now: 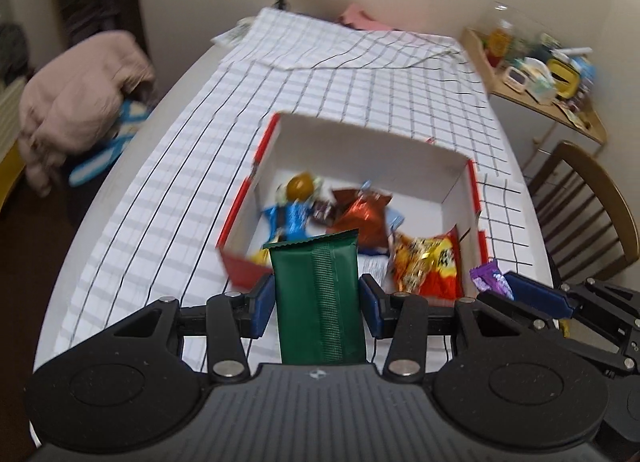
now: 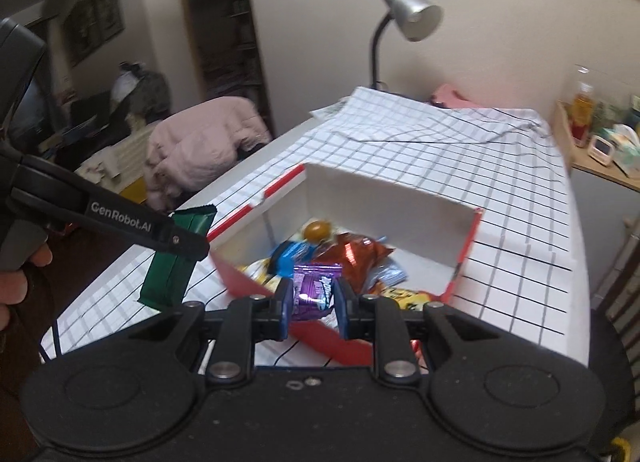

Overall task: Organize snacks
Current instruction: 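Carry the green packet with the left tool while the right tool carries the candy into the box, then open both tools to release the green packet and purple candy in the box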

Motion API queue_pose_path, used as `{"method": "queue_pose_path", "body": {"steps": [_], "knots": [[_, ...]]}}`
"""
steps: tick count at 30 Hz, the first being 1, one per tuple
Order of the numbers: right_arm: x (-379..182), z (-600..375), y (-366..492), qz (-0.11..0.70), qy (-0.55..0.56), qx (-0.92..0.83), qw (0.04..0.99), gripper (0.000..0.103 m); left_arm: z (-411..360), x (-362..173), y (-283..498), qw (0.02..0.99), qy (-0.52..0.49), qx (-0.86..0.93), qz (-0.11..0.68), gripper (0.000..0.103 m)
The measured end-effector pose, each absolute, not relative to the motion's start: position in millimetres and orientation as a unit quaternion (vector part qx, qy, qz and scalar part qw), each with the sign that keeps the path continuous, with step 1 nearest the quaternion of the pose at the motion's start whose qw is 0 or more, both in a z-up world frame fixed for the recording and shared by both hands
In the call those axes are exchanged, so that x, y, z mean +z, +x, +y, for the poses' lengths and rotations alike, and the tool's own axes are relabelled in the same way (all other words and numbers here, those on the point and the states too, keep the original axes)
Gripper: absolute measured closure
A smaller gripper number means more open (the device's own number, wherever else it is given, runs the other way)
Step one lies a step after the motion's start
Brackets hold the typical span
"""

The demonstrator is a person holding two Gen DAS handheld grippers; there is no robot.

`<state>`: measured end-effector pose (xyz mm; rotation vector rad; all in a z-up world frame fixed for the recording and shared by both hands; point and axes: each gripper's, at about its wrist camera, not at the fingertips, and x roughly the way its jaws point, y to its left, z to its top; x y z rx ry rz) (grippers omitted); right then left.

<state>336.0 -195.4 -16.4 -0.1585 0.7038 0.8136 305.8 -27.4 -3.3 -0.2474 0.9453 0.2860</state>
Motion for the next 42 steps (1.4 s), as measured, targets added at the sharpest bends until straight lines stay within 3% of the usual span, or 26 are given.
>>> {"method": "queue_pose_path", "body": {"steps": [7,17,35,42], "knots": [[-28.5,-172.0,356.9,0.356,-0.063,0.324,0.874,0.082,-8.1,-8.1,357.5,0.879,-0.085,0.094,0.460,0.058],[-71.8,-142.7,383.9,0.410,-0.034,0.245,0.878,0.082,16.2,-62.1,412.4,0.861,-0.068,0.049,0.501,0.058],[-119.1,-119.1,394.3,0.476,-0.038,0.209,0.854,0.081,11.5,-129.5,428.9,0.830,-0.038,0.001,0.556,0.058],[-115.8,-121.2,392.4,0.477,-0.030,0.206,0.854,0.074,16.7,-126.8,424.8,0.832,-0.051,-0.001,0.552,0.044]]}}
